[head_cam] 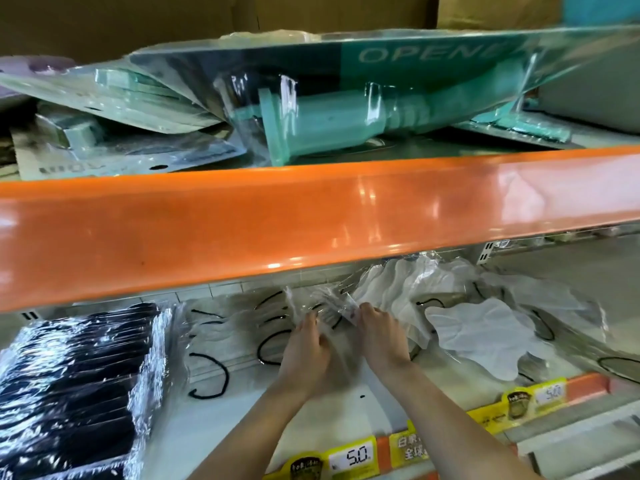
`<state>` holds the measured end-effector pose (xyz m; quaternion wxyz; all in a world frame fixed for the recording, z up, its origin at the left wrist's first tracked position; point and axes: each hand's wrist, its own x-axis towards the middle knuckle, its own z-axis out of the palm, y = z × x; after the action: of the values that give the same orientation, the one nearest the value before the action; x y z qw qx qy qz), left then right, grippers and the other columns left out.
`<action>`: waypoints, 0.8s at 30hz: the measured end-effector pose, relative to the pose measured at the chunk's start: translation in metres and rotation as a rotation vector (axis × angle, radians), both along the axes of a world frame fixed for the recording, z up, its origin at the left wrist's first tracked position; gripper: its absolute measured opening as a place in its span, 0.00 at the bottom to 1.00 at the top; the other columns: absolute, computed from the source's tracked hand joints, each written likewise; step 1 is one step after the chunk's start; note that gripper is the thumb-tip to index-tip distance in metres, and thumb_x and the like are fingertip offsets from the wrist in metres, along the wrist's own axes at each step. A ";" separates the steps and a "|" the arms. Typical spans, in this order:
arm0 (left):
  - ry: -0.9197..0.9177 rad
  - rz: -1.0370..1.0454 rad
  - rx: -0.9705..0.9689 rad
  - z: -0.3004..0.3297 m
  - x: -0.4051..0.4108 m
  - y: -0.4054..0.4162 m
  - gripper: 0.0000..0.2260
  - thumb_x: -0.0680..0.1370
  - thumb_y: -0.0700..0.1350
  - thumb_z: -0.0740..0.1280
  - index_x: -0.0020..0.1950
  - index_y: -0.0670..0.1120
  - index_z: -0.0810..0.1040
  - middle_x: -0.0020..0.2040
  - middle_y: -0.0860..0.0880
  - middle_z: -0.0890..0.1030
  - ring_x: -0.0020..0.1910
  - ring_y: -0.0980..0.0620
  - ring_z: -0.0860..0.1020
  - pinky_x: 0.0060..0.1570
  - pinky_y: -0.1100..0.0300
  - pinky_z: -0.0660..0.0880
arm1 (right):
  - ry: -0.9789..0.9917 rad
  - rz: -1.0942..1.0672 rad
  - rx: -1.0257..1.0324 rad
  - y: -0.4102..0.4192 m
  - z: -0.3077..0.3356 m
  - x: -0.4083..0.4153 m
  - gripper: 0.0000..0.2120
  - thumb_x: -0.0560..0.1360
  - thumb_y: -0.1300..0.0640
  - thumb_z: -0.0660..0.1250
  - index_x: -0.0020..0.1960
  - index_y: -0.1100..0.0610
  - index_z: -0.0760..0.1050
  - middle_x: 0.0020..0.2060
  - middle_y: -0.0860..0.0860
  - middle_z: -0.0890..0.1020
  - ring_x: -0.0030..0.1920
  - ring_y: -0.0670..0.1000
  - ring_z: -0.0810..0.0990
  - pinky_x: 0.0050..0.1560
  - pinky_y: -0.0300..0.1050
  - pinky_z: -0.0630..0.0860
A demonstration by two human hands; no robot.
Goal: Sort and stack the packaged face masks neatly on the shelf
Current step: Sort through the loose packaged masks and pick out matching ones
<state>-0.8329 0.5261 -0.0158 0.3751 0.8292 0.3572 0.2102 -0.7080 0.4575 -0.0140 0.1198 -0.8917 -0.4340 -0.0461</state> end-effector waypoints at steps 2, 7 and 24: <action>-0.117 0.084 -0.202 0.004 0.012 0.005 0.13 0.80 0.41 0.61 0.64 0.42 0.66 0.45 0.46 0.79 0.41 0.47 0.78 0.39 0.54 0.73 | -0.003 -0.026 0.014 -0.007 0.000 -0.001 0.08 0.81 0.61 0.55 0.55 0.57 0.71 0.51 0.54 0.82 0.52 0.58 0.81 0.42 0.47 0.67; -0.284 0.199 -0.648 -0.009 0.032 0.023 0.23 0.76 0.59 0.63 0.63 0.44 0.71 0.51 0.41 0.81 0.47 0.45 0.81 0.51 0.44 0.79 | 0.099 -0.071 0.039 -0.022 -0.002 -0.001 0.12 0.82 0.51 0.52 0.53 0.57 0.71 0.51 0.56 0.82 0.53 0.60 0.79 0.46 0.48 0.69; -0.179 -0.072 -0.369 -0.002 0.034 0.002 0.10 0.76 0.31 0.62 0.47 0.45 0.77 0.44 0.43 0.80 0.44 0.52 0.76 0.48 0.63 0.72 | 0.167 0.026 -0.088 -0.020 -0.011 -0.021 0.32 0.78 0.51 0.58 0.78 0.49 0.47 0.77 0.44 0.51 0.76 0.45 0.48 0.75 0.52 0.48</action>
<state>-0.7984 0.5277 -0.0174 0.5580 0.7368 0.3249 0.2004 -0.7286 0.4380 -0.0250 0.1168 -0.8911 -0.4357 0.0491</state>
